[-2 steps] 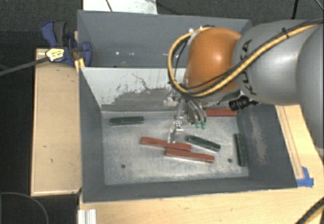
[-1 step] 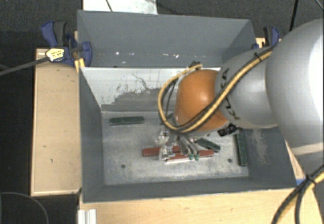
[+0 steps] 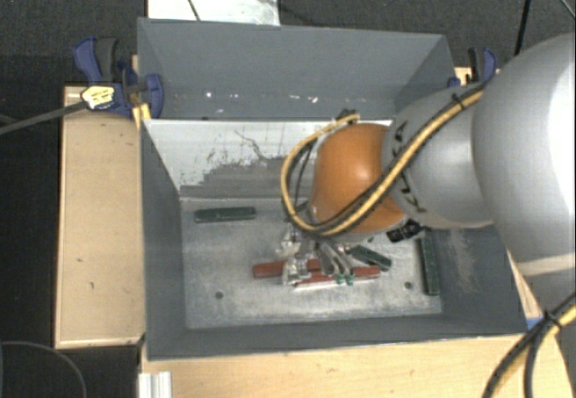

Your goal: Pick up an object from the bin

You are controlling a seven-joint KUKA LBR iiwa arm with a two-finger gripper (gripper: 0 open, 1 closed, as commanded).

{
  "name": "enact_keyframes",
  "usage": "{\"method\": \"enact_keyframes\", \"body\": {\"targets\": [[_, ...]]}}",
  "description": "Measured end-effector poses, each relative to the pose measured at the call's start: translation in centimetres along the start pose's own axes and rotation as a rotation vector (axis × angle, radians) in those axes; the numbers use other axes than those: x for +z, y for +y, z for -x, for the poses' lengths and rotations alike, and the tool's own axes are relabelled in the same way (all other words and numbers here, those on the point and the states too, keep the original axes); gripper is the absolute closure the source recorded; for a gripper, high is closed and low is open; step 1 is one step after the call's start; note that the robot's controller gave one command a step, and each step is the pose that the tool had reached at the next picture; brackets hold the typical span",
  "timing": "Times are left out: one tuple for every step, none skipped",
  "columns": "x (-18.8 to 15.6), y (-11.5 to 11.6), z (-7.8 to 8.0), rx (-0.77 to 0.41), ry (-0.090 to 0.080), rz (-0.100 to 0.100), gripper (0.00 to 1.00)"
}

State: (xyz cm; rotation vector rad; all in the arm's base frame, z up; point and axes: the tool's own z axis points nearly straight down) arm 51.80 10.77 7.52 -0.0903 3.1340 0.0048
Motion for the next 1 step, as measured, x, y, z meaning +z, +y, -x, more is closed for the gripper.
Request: {"method": "enact_keyframes", "body": {"targets": [[-16.96,0.79,1.69,0.014,-0.003,-0.001,1.00]]}}
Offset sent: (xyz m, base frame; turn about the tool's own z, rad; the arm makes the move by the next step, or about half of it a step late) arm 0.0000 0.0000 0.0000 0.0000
